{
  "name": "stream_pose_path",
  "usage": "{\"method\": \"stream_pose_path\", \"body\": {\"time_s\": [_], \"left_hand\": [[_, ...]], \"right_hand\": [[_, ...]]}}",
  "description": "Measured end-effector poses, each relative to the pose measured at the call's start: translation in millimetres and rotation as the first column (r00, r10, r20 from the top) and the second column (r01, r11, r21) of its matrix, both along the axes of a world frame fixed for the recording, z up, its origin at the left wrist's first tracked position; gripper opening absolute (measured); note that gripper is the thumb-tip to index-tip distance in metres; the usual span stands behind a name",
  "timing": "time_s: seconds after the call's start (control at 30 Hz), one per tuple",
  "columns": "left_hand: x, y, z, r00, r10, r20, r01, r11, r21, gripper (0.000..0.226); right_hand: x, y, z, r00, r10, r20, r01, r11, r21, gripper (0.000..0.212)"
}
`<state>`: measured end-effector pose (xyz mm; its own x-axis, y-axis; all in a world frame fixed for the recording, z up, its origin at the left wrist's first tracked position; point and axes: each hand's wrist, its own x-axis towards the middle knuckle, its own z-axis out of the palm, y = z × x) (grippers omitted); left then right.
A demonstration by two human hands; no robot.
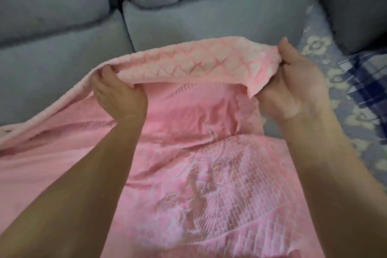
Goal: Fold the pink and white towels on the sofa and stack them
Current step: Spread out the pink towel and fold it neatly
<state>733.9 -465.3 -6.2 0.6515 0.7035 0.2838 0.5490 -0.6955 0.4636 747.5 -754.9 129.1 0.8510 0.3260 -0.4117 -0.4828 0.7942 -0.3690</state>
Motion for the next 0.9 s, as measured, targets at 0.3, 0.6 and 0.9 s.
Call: {"method": "stream_pose_path", "body": {"time_s": [0.3,0.6,0.9], "left_hand": [[-140.8,69.7,144.7,0.885,-0.392,-0.25,0.409,0.912,0.02,0.011],[-355.9,-23.2,69.0,0.3,-0.765,-0.57,0.494,0.636,-0.593,0.029],[-357.3,-66.7,30.0,0.093,-0.76,-0.644,0.402,0.62,-0.674,0.03]], "right_hand": [[-30.3,-30.5,55.6,0.994,-0.094,-0.049,0.063,0.893,-0.446,0.053],[-261.9,-153.9,-61.3,0.842,-0.153,-0.518,-0.158,0.847,-0.507,0.021],[-329.9,-210.9,-122.5,0.548,-0.339,-0.765,-0.396,0.701,-0.594,0.007]]}}
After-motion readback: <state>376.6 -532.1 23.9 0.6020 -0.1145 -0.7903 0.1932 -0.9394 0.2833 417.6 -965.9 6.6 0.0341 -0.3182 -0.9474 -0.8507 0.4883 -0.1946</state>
